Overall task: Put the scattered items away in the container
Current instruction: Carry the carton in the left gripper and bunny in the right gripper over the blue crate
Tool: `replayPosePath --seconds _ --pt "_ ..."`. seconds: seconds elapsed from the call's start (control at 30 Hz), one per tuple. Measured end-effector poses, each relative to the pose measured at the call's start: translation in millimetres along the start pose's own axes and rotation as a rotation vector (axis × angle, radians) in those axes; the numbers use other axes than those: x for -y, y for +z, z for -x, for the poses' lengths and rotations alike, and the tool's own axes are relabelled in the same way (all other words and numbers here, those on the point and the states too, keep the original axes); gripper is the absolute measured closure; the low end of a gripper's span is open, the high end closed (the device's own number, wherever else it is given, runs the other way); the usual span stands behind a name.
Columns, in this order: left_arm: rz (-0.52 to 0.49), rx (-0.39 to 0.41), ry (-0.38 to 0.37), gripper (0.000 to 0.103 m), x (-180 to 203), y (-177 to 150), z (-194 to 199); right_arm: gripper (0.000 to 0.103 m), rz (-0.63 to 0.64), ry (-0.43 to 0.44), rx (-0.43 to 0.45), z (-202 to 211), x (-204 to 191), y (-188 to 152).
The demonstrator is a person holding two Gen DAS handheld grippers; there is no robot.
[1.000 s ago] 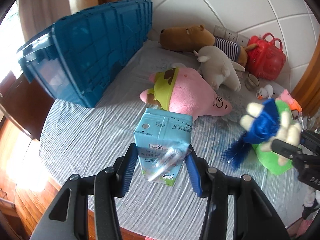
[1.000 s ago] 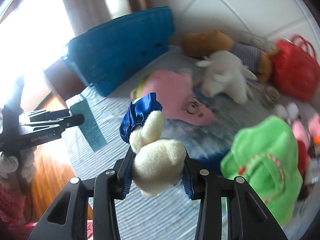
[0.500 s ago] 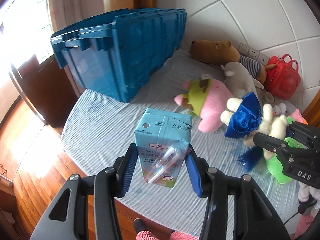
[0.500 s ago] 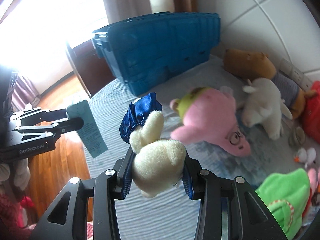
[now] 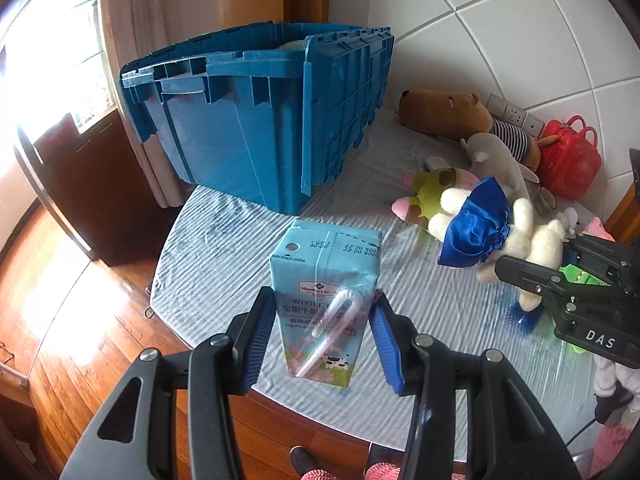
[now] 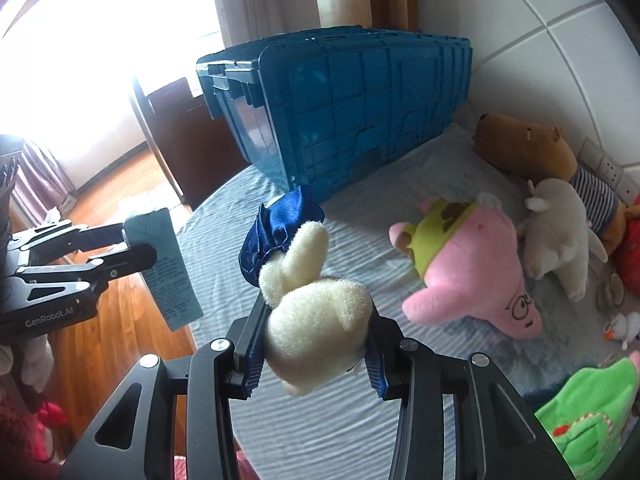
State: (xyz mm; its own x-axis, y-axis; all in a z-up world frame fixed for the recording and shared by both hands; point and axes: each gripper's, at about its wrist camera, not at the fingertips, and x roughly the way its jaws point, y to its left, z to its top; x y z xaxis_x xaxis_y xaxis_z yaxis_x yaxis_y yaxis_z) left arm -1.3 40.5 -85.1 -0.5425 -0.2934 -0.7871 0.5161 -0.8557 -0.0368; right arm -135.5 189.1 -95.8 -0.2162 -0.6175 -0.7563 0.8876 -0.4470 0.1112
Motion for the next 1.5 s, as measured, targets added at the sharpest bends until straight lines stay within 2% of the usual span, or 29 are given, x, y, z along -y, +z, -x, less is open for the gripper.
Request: replayPosePath --seconds 0.17,0.33,0.7,0.9,1.17,1.5 --pt "-0.03 -0.032 -0.027 0.057 -19 12 -41 0.062 -0.052 -0.049 -0.003 -16 -12 9" --pt "-0.026 -0.031 -0.051 0.057 -28 24 -53 0.062 -0.06 -0.055 -0.02 -27 -15 14" --pt "0.008 0.061 0.009 0.057 -51 63 -11 0.062 0.087 0.023 0.022 -33 -40 69" --pt "-0.004 0.099 0.028 0.057 -74 85 12 0.062 0.146 0.06 0.065 -27 -68 102" --pt "-0.072 0.108 -0.017 0.057 -120 119 26 0.062 0.138 0.016 0.143 -28 -109 145" --pt "-0.219 0.168 -0.142 0.057 -175 200 44 0.062 0.001 -0.098 0.263 -27 -142 202"
